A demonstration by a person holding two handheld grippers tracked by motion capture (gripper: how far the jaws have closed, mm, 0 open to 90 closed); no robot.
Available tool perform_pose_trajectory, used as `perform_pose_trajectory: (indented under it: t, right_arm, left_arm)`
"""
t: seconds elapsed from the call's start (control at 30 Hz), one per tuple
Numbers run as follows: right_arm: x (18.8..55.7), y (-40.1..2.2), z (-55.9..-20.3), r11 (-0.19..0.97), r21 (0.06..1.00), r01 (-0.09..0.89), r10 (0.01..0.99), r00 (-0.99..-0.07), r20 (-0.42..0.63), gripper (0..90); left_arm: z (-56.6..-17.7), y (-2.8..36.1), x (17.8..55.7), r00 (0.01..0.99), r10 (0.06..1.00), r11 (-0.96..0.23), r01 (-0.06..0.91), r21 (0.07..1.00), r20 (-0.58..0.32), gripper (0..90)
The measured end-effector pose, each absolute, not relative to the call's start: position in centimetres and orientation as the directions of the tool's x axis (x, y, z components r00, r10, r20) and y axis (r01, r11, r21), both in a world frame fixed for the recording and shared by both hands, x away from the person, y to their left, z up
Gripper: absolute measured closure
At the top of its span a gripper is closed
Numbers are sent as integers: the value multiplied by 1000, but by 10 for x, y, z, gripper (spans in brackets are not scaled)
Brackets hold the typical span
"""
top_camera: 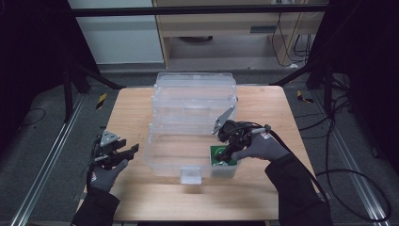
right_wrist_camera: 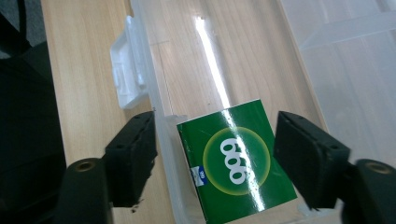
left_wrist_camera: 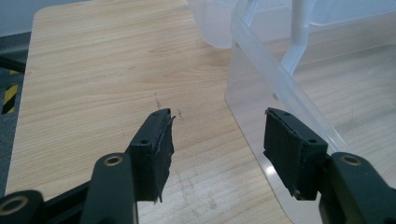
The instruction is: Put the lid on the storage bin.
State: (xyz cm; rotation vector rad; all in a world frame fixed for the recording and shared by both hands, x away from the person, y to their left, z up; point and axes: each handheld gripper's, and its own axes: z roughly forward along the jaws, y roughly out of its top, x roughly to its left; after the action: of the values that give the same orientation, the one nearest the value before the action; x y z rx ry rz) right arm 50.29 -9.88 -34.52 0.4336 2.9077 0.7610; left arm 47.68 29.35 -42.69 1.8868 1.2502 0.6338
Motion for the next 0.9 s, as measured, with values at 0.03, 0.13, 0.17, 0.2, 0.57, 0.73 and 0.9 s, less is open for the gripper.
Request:
perform_pose_trajectory:
  t: [0.03,0.13,0.17,0.2,0.57,0.73,0.9]
  right_arm:
    - [503,-98,-346,835,493,244,298,-954,-32,326]
    - [501,-95,-348,835,496,237,299,-953,-49,363]
    - [501,-94,-349,834,498,238,301,-953,-48,375]
    - [500,-93,-349,834,500,232,298,-953,-54,387]
    - [497,-85,-357,838,505,207,295,-950,-100,481]
    - [494,-83,-357,850,486,204,282,-955,-94,497]
    - [490,-77,-354,857,480,189,258,-963,-81,463]
  left_arm:
    - [-427,294,477,394,919,-222,536,815,-9,416]
    - [-426,295,477,394,919,-219,533,817,-11,416]
    - [-426,295,477,394,919,-217,532,818,-12,416]
    - [-426,295,477,394,919,-218,532,818,-12,416]
    - [-423,297,476,386,923,-212,524,825,-8,423]
    - [-423,296,476,386,922,-214,524,824,-6,427]
    - [-423,296,476,386,923,-214,525,823,-6,431]
